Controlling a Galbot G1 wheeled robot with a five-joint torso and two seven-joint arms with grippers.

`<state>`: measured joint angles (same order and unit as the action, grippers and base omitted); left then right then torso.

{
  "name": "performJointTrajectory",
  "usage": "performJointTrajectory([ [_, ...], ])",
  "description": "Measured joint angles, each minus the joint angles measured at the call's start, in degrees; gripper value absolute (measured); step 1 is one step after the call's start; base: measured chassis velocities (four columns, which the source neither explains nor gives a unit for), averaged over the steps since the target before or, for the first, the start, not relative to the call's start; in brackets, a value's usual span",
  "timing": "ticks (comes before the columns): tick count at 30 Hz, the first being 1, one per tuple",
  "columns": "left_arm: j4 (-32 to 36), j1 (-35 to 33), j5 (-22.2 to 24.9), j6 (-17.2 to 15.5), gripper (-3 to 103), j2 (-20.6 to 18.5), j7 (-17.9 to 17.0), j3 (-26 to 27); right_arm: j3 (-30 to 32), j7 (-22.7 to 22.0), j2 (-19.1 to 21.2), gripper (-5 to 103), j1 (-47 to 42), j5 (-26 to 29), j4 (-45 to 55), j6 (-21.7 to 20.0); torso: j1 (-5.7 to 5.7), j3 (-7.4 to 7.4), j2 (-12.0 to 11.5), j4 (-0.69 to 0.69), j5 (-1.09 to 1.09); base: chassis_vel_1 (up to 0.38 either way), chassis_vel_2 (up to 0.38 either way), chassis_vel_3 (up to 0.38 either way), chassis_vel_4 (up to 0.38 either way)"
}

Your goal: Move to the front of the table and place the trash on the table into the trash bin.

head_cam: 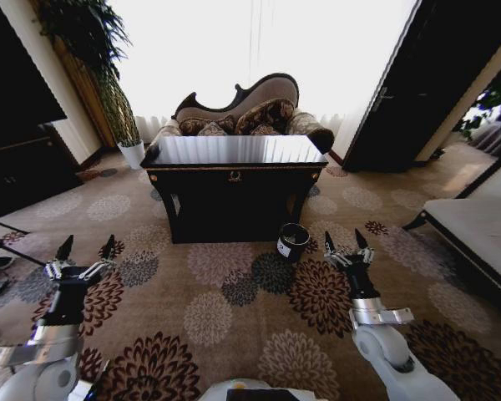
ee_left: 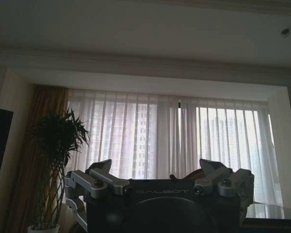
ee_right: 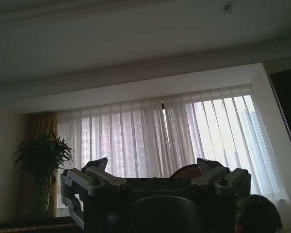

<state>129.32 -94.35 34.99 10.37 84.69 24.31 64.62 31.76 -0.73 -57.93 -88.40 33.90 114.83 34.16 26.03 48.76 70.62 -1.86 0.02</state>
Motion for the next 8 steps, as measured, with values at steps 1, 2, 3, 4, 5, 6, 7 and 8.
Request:
performJointTrajectory([
  [1, -0.01, -0.01, -0.01, 0.02, 100, 0.00, 0.00, 0.00, -0.07, 0.00, -0.07, 100, -0.03, -0.04, -0.10, 0.01, -0.07, -0.03, 0.04, -0.01, -0.02, 0.000, 0.000, 0.000, 0.000],
  [2, -0.03, -0.02, -0.02, 0.03, 100, 0.01, 0.00, 0.00, -0.09, 0.00, -0.10, 100, -0.03, -0.05, -0.20, 0.03, -0.10, -0.04, 0.07, 0.00, -0.04, 0.033, -0.049, -0.010, 0.050],
  [3, -0.03, -0.02, -0.02, 0.03, 100, 0.01, 0.00, 0.00, -0.09, 0.00, -0.10, 100, -0.03, -0.05, -0.20, 0.03, -0.10, -0.04, 0.07, 0.00, -0.04, 0.033, -0.049, -0.010, 0.050],
  [4, -0.04, -0.04, -0.03, 0.03, 100, 0.00, 0.00, 0.00, -0.10, 0.00, -0.10, 100, -0.03, -0.05, -0.28, 0.03, -0.10, -0.04, 0.07, 0.00, -0.04, 0.000, 0.000, 0.000, 0.000],
  [5, -0.04, -0.06, -0.08, 0.04, 100, 0.00, 0.00, 0.00, -0.12, 0.00, -0.09, 100, -0.03, -0.03, -0.41, 0.03, -0.09, -0.03, 0.07, 0.00, -0.03, 0.012, -0.009, -0.055, 0.043],
  [6, -0.04, -0.09, -0.14, 0.04, 100, 0.01, 0.00, -0.01, -0.11, -0.02, -0.03, 100, -0.05, 0.03, -0.52, 0.03, -0.07, -0.03, 0.06, 0.00, -0.03, 0.000, 0.000, 0.000, 0.000],
  [7, -0.04, -0.09, -0.14, 0.04, 100, 0.01, 0.00, -0.01, -0.11, -0.02, -0.03, 100, -0.05, 0.03, -0.52, 0.03, -0.07, -0.03, 0.06, 0.00, -0.03, 0.000, 0.000, 0.000, 0.000],
  [8, -0.03, -0.12, -0.18, 0.04, 100, 0.02, 0.00, -0.01, -0.12, -0.03, 0.02, 100, -0.07, 0.06, -0.54, 0.03, -0.06, -0.02, 0.06, 0.00, -0.03, 0.000, 0.000, 0.000, 0.000],
])
